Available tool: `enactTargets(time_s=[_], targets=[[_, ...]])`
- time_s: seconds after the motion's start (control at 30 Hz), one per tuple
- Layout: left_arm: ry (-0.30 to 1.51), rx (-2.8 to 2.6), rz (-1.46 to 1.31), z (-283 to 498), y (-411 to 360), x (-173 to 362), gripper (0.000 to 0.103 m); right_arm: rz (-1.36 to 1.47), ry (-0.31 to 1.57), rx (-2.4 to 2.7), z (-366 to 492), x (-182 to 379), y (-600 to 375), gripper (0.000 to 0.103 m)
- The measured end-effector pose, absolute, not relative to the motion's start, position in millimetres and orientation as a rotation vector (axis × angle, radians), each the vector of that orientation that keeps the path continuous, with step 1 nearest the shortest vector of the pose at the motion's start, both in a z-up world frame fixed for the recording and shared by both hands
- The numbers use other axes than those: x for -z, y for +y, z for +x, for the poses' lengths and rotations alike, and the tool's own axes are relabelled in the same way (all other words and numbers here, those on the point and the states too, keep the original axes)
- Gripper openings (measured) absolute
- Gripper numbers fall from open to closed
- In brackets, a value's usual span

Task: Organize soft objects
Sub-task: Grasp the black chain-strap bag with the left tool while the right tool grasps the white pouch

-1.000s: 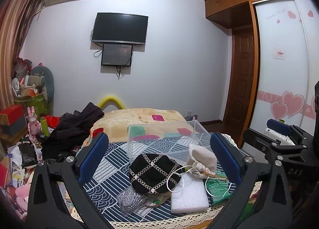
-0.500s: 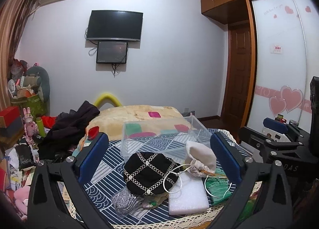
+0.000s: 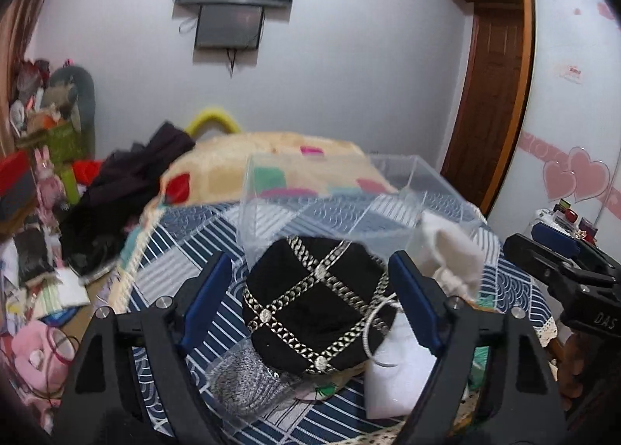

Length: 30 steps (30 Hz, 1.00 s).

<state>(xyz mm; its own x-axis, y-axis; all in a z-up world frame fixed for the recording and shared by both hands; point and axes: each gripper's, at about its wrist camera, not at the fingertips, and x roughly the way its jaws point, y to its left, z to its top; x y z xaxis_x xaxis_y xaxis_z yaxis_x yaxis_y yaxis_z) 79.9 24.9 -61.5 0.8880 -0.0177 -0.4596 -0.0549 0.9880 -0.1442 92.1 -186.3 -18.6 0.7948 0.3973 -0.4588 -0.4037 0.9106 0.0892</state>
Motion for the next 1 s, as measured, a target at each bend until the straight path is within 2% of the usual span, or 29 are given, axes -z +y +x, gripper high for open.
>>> enactTargets(time_s=[0.2, 0.23, 0.3, 0.4, 0.47, 0.53, 0.67, 0.7, 0.73, 1.0], targets=[[0.54, 0.022, -0.195, 106.7, 28.2, 88.5, 0.083, -0.039, 0.558, -0.432, 111.8, 32.2, -168.1, 0.09], [0.538, 0.033, -0.201, 108.8, 28.1, 89.9, 0.082, -0.052, 0.578, -0.431, 114.5, 35.8, -165.5, 0.085], [0.537, 0.045, -0.2, 114.2, 27.0, 93.8, 0.074, -0.065, 0.615, -0.436, 118.4, 42.8, -162.8, 0.074], [0.549, 0.059, -0.172, 117.0, 19.5, 97.5, 0.061, -0.04, 0.65, -0.452, 122.9, 48.4, -165.0, 0.068], [0.557, 0.066, -0.168, 118.4, 18.0, 99.0, 0.044, -0.036, 0.654, -0.456, 123.3, 48.7, -167.6, 0.059], [0.578, 0.089, -0.171, 119.4, 17.5, 101.7, 0.036, -0.033, 0.663, -0.465, 121.6, 49.9, -170.5, 0.044], [0.578, 0.08, -0.164, 113.2, 18.1, 100.6, 0.018, -0.027, 0.668, -0.482, 119.7, 50.7, -176.5, 0.027], [0.574, 0.079, -0.164, 111.0, 18.1, 99.3, 0.017, -0.031, 0.662, -0.474, 118.2, 49.1, -177.7, 0.018], [0.563, 0.076, -0.164, 106.0, 19.0, 96.9, 0.014, -0.036, 0.656, -0.461, 116.5, 47.5, -179.7, 0.014], [0.487, 0.065, -0.178, 80.6, 27.3, 71.9, 0.013, -0.031, 0.592, -0.431, 105.3, 28.3, -192.0, 0.01]])
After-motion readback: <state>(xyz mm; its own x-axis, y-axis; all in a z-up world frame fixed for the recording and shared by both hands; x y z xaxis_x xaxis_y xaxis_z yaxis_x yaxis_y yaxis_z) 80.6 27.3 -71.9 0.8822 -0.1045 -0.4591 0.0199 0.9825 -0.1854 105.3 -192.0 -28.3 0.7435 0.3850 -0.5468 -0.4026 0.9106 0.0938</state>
